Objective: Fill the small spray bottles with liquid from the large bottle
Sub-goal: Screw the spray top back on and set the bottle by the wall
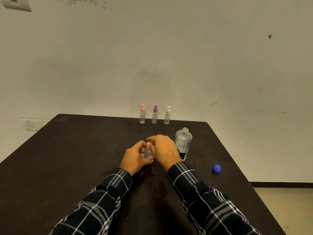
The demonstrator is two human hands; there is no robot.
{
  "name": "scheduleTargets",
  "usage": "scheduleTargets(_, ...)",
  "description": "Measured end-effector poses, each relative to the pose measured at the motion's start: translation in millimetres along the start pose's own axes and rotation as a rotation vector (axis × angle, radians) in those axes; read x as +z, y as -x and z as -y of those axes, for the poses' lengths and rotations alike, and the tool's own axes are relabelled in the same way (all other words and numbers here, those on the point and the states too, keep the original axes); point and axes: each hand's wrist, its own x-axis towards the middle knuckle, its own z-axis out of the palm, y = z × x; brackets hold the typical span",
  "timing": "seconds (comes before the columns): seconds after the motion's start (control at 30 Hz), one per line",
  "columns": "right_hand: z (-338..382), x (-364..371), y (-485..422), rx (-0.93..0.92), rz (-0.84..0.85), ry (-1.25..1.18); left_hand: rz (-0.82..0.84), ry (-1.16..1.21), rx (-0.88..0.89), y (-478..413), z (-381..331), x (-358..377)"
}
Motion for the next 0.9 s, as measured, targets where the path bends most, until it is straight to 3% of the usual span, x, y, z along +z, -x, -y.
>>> scheduleTargets(0.1,1.4,0.5,6.7,0.135,-0.188,0.065,0.008,0.003,-0.002,1.1,-2.4,-0.3)
scheduleTargets(0.17,0.0,4.6,8.4,0.129,-0.259,0.033,0.013,0.000,0.004,0.9,-3.0,-0.7)
scheduleTargets(0.33,-4.2,7.0,1.7,0.029,0.015,-0.202,0.008,-0.017,0.001,-0.2,-1.6,-0.3)
scheduleTargets(0.43,-3.1,10.3,-0.6,0.077,-0.071,-0.171,0.007,-0.018,0.002,0.0,-0.2,-0.2)
scheduleTargets(0.57,-0.3,6.8,-9.3,0.117,-0.051,-0.116,0.026,-0.012,-0.005,-1.9,-0.6,-1.3)
scheduleTargets(0.67,1.1,11.7,-10.7,0.151,-0.050,-0.156,0.037,-0.017,-0.008,-2.8,-1.0,-1.6)
scheduleTargets(0.9,-8.6,31.3,6.9,0.144,-0.220,-0.367,0.056,-0.017,0.011,-4.0,1.1,-3.4)
